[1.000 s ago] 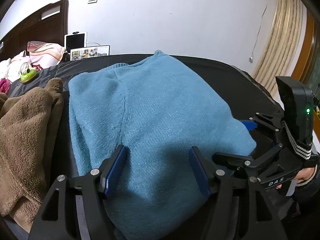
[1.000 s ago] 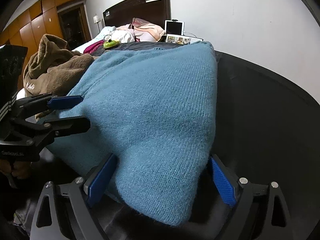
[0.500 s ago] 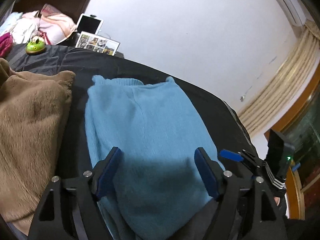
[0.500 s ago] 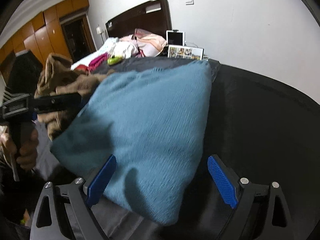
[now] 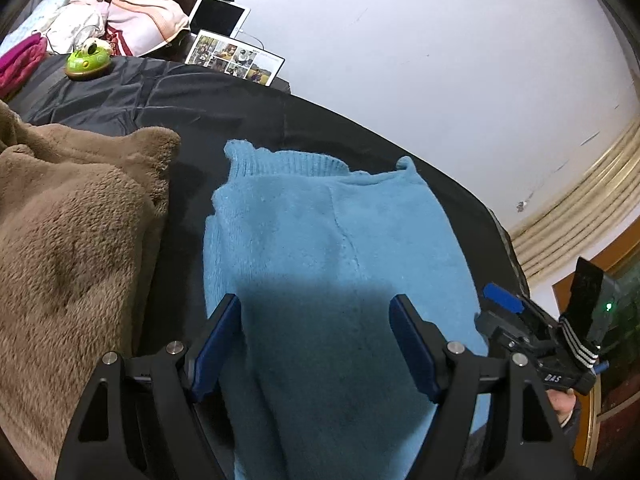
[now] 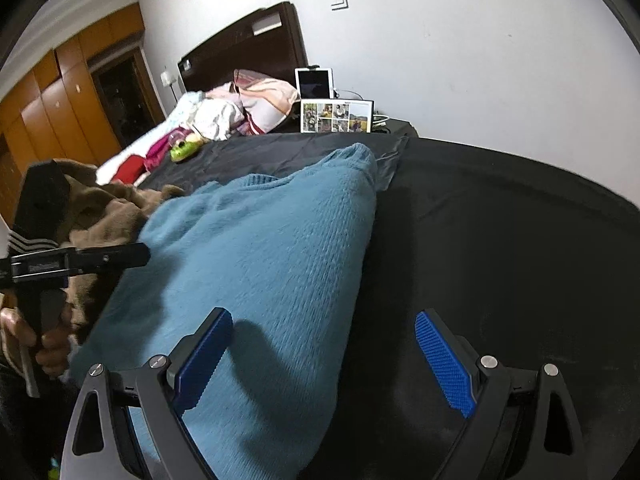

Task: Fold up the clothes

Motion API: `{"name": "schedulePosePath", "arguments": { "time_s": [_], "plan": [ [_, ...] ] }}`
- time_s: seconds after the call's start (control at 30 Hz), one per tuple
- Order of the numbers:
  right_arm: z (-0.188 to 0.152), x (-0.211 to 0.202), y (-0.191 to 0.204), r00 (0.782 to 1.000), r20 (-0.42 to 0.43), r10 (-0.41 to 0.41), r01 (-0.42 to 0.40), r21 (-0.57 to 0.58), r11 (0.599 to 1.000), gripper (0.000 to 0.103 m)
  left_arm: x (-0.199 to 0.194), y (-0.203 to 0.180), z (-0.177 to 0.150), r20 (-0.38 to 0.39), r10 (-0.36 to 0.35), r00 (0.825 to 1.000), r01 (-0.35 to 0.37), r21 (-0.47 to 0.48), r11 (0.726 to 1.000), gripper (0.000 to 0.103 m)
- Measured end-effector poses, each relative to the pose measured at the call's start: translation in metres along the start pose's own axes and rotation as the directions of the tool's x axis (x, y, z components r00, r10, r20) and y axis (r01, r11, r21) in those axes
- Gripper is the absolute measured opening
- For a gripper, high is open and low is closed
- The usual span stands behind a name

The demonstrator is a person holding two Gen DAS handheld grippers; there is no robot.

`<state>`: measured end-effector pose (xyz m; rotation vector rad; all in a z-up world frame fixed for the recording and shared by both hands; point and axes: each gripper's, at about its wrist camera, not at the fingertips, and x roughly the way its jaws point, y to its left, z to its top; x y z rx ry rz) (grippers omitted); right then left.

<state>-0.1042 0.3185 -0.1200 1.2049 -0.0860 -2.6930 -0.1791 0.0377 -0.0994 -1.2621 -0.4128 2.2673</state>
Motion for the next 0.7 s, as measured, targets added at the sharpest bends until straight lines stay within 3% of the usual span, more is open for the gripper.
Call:
{"name": "schedulePosePath", "arguments": {
  "time_s": [0.13, 0.27, 0.57, 0.7],
  "plan": [
    [0.007, 0.012, 0.000, 0.999, -0.008, -0.039, 0.039, -0.037, 0.999, 0.094, 0.005, -0.003, -0.004, 0.002, 0.044, 0.999, -0.045, 0.049, 0.998, 0.079],
    [0.006, 0.024, 0.000, 0.996, -0.039, -0.084, 0.081, -0.069, 0.994, 0.101, 0.008, -0.006, -0.008, 0.012, 0.084, 0.996, -0.085, 0.094, 0.992, 0.079],
    [0.023, 0.008, 0.025, 0.984, 0.024, -0.178, 0.179, -0.213, 0.960, 0.101, 0.009, -0.004, -0.009, 0.026, 0.093, 0.995, -0.095, 0.118, 0.988, 0.079],
    [0.048, 0.009, 0.028, 0.989, 0.039, -0.140, 0.145, -0.188, 0.971, 0.101, 0.008, -0.001, -0.008, 0.023, 0.079, 0.997, -0.082, 0.108, 0.991, 0.079]
  ]
}}
